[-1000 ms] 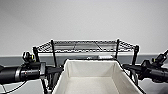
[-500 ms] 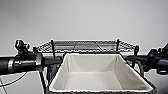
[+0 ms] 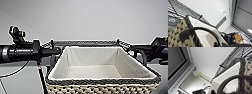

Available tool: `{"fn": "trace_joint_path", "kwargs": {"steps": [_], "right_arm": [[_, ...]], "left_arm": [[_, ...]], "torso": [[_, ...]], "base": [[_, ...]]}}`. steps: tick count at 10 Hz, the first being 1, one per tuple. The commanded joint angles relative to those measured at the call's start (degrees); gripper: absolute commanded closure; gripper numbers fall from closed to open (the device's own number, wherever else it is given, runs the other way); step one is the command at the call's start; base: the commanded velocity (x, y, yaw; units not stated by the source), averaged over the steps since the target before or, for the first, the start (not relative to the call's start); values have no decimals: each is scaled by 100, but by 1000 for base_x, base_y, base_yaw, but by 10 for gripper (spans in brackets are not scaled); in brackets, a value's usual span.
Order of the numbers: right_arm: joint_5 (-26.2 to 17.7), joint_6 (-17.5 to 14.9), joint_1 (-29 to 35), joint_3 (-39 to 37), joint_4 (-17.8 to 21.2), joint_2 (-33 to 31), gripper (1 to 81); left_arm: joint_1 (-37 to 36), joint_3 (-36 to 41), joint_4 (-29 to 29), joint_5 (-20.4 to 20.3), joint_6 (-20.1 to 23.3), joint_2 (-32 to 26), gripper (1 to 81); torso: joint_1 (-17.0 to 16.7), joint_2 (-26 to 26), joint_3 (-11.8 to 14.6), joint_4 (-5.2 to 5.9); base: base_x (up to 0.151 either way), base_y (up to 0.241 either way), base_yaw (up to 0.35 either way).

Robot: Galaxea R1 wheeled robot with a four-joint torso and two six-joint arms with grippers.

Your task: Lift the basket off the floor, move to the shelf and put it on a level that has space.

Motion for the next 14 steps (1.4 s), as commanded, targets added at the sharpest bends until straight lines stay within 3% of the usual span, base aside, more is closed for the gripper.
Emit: {"fn": "trace_joint_path", "kwargs": {"steps": [1, 4, 8, 14], "right_arm": [[-239, 326, 1056, -484, 137, 278, 811], [-353, 652, 1293, -774, 137, 472, 811], [-827, 1073, 1795, -1528, 128, 849, 811], [-1267, 1346, 2278, -2295, 66, 1254, 811]], "left_arm": [[-1057, -525, -415, 10, 1, 217, 811], [-1408, -797, -696, 124, 1, 376, 811], [-1646, -1331, -863, 239, 1, 717, 811], [-1822, -2176, -1004, 406, 1, 1254, 811]], "torso": [[0, 0, 0, 0], [-2, -2, 0, 0], [-2, -2, 0, 0], [0, 0, -2, 0]], "base": [[0, 0, 0], [0, 0, 0], [0, 0, 0], [0, 0, 0]]}}
